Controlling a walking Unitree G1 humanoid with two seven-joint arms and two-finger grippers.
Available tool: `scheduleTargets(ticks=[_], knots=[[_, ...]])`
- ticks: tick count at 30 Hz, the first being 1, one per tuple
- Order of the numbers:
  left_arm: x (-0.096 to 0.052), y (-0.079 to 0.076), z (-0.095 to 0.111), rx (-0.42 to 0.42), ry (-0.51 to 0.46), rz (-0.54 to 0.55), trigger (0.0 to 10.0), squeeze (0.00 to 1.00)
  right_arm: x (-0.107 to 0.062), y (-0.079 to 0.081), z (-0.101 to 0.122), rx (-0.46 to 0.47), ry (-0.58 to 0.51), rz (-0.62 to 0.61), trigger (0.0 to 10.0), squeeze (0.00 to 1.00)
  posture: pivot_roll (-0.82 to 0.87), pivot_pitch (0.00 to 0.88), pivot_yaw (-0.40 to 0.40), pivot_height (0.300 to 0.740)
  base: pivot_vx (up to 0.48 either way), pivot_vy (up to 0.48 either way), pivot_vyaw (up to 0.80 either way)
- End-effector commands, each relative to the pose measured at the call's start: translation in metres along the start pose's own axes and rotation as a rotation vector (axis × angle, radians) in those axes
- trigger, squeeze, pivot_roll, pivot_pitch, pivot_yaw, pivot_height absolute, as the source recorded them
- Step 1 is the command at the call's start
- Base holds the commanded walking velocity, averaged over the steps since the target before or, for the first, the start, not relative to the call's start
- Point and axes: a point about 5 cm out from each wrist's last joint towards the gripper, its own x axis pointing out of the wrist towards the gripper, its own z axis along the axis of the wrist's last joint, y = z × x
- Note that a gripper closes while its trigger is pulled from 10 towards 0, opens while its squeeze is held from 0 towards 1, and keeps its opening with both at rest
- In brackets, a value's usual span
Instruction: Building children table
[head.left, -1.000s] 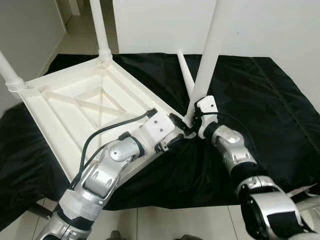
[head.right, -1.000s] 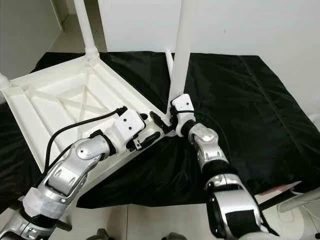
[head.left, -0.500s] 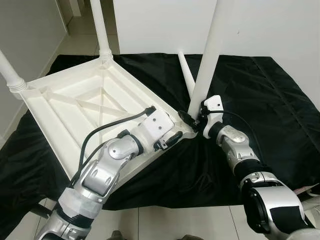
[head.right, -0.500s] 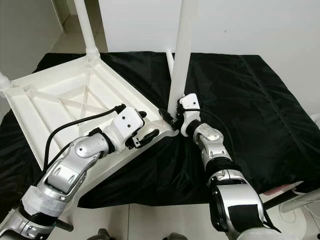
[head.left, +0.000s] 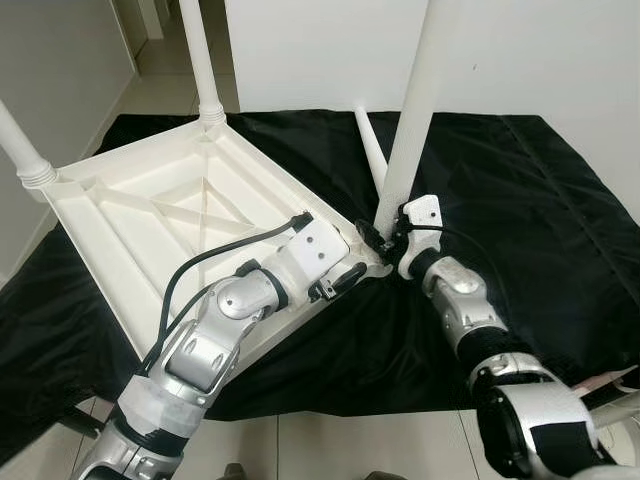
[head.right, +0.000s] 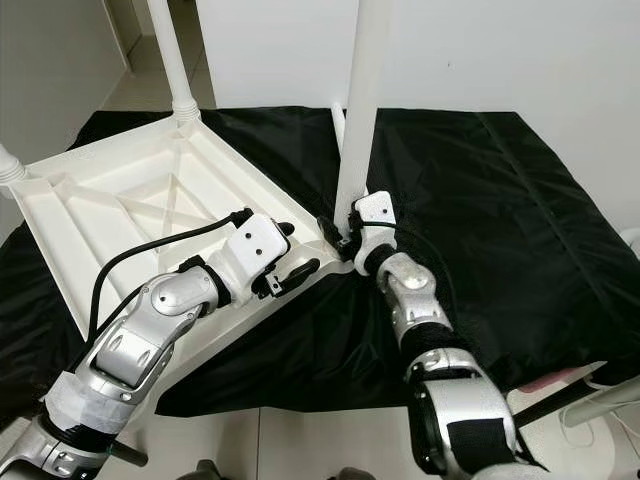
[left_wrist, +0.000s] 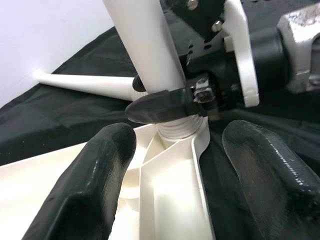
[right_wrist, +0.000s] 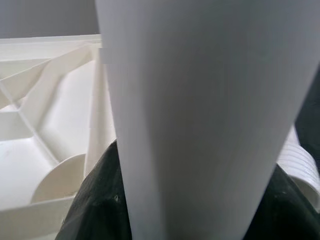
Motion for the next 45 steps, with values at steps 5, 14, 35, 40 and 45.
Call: scheduleTargets(ticks=[5,14,35,40,45], knots=[[-0.001,-0.002,-0.003,0.012,0.017,-0.012,10.0,0.0,-0.009,0.007,-0.026,0.099,0.119,-0.187,10.0,0.0,-0.01,0.0,0.003,0.74,0.0,0.0,0.0],[-0.005,-0.001,-0.008,0.002,0.028,-0.005,10.0,0.0,-0.017,0.04,-0.02,0.161,0.059,-0.405,10.0,0.0,-0.02,0.0,0.003,0.74,0.0,0.0,0.0],[-0.006,-0.002,-0.007,0.003,0.02,-0.016,10.0,0.0,-0.022,0.046,-0.004,0.167,0.011,-0.346,10.0,1.0,-0.02,0.0,-0.003,0.74,0.0,0.0,0.0],[-0.007,-0.004,-0.005,-0.012,-0.004,-0.04,10.0,0.0,-0.022,0.046,0.0,0.151,-0.003,-0.325,10.0,1.0,-0.01,0.0,-0.008,0.74,0.0,0.0,0.0],[-0.011,-0.009,-0.005,-0.043,-0.007,-0.086,10.0,0.0,-0.026,0.033,0.009,0.075,-0.044,-0.237,10.0,0.0,-0.01,0.0,-0.011,0.74,0.0,0.0,0.0]])
